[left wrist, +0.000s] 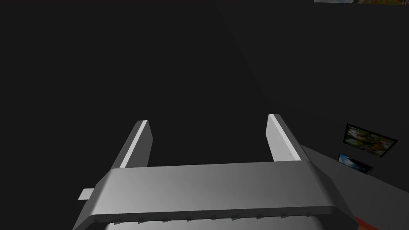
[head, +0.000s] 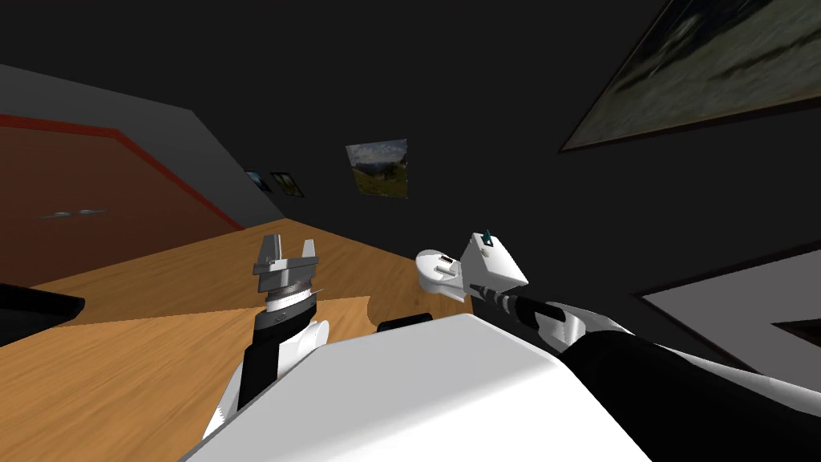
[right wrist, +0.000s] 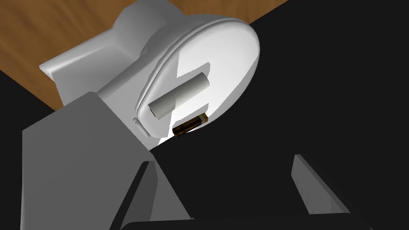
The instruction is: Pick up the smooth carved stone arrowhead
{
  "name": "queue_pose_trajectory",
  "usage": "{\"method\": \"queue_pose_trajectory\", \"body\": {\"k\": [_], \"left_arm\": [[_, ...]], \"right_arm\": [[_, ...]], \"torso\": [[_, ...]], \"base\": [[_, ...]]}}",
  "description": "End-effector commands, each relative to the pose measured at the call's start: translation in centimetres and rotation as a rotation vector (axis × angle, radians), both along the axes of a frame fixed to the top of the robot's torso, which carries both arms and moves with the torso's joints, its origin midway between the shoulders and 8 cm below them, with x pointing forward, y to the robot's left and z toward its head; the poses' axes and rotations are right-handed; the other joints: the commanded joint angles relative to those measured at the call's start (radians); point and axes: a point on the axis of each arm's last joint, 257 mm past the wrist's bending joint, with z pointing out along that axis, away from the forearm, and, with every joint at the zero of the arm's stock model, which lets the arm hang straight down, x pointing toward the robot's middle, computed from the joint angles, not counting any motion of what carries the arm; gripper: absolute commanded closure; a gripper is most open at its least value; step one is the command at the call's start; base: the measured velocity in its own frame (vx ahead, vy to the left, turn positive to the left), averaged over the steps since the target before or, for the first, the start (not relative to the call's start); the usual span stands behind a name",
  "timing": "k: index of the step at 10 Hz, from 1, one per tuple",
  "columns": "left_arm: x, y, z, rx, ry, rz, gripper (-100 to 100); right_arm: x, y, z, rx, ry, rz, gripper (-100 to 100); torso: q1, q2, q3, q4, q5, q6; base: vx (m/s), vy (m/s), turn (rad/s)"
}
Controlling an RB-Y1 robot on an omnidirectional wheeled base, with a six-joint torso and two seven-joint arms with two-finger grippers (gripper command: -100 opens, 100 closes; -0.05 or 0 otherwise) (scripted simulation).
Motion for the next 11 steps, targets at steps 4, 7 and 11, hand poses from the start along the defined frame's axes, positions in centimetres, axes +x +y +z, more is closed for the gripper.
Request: {"method": "queue_pose_trajectory", "body": {"k": [4,7,11], "left_arm": [[0.0,0.0,0.0,0.000,0.000,0.000,0],[0.0,0.0,0.0,0.000,0.000,0.000,0],[0.0,0.0,0.0,0.000,0.000,0.000,0]], "right_arm": [[-3.9,-4.0,-1.5,-0.094,0.140,0.012,-100],[-7.2,-7.6,-2.1,-0.168,0.251,0.007,-100],[-10.6,-13.2,-1.2,-0.293,0.385,0.011,-100]], "torso": [[0.000,-0.001,-0.001,0.000,0.000,0.000],[-0.001,-0.001,-0.001,0.000,0.000,0.000],[-0.002,-0.003,-0.002,-0.001,-0.001,0.000]], "base": [[0.040,0.002,0.074],[0.049,-0.013,0.083],[0.085,-0.030,0.111]]}}
